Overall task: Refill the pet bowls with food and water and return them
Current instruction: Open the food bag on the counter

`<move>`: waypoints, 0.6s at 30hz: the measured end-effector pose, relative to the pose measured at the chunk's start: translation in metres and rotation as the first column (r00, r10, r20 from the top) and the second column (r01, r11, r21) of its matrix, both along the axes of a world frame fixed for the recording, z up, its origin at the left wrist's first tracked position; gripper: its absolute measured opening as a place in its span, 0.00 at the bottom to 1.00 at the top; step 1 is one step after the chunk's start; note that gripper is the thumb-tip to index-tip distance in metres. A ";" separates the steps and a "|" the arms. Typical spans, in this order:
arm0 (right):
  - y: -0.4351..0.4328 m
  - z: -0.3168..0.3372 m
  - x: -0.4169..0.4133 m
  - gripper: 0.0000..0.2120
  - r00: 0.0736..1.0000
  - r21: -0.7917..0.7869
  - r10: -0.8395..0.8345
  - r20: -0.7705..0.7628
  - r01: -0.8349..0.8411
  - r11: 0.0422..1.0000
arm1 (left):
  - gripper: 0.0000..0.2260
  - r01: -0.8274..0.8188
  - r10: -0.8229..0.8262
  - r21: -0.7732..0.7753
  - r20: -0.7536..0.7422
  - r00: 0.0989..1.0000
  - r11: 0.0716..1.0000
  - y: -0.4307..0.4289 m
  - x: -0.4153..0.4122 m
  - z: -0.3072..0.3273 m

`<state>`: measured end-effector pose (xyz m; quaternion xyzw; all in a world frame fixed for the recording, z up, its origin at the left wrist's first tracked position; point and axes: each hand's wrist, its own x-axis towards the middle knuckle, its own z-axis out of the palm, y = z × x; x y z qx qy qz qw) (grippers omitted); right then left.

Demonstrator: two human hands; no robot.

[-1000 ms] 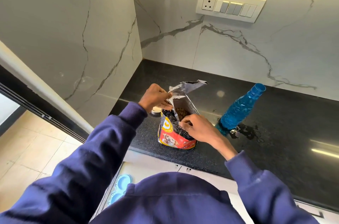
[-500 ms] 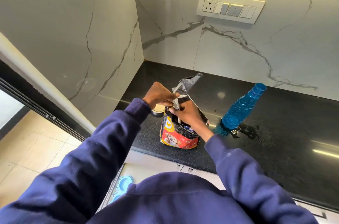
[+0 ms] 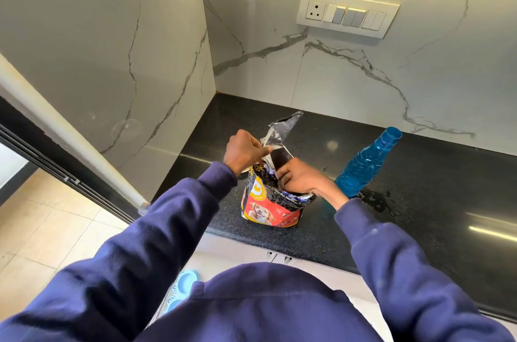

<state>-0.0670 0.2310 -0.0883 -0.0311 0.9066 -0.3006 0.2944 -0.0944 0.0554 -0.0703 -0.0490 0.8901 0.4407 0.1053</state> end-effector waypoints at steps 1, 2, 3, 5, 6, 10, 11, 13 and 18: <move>0.002 0.002 -0.001 0.20 1.000 0.004 0.031 -0.002 -0.031 1.000 | 0.10 0.004 -0.004 -0.014 -0.010 1.000 1.000 0.000 0.000 0.000; 0.005 0.005 -0.001 0.20 0.998 -0.003 0.059 -0.020 -0.059 0.998 | 0.10 0.005 -0.005 -0.020 -0.018 1.000 1.000 0.000 0.001 0.000; 0.008 0.007 -0.001 0.21 0.995 -0.006 0.080 -0.057 -0.080 0.997 | 0.10 0.003 -0.003 -0.016 -0.022 1.000 1.000 0.000 0.001 0.001; 0.015 0.010 0.000 0.20 0.976 0.020 0.108 -0.187 -0.106 0.994 | 0.11 -0.010 0.010 0.025 -0.006 1.000 1.000 -0.004 0.001 0.001; 0.018 0.010 0.002 0.19 0.959 0.029 0.118 -0.257 -0.115 0.993 | 0.12 -0.018 0.017 0.064 0.018 1.000 0.998 -0.006 0.001 0.001; 0.025 0.003 0.015 0.09 0.907 0.094 0.179 -0.381 -0.154 0.984 | 0.12 -0.089 0.028 0.362 0.171 0.985 0.928 -0.016 0.004 0.004; 0.026 0.002 0.018 0.09 0.914 0.138 0.219 -0.343 -0.181 0.974 | 0.11 -0.119 0.031 0.429 0.207 0.978 0.895 -0.018 0.006 0.006; 0.028 0.002 0.022 0.18 0.915 0.229 0.304 -0.267 -0.246 0.942 | 0.10 -0.174 0.037 0.515 0.265 0.964 0.839 -0.022 0.007 0.009; 0.043 0.017 0.025 0.17 0.958 0.025 0.238 -0.161 -0.238 0.971 | 0.11 -0.246 0.022 0.581 0.366 0.930 0.776 -0.030 0.005 0.010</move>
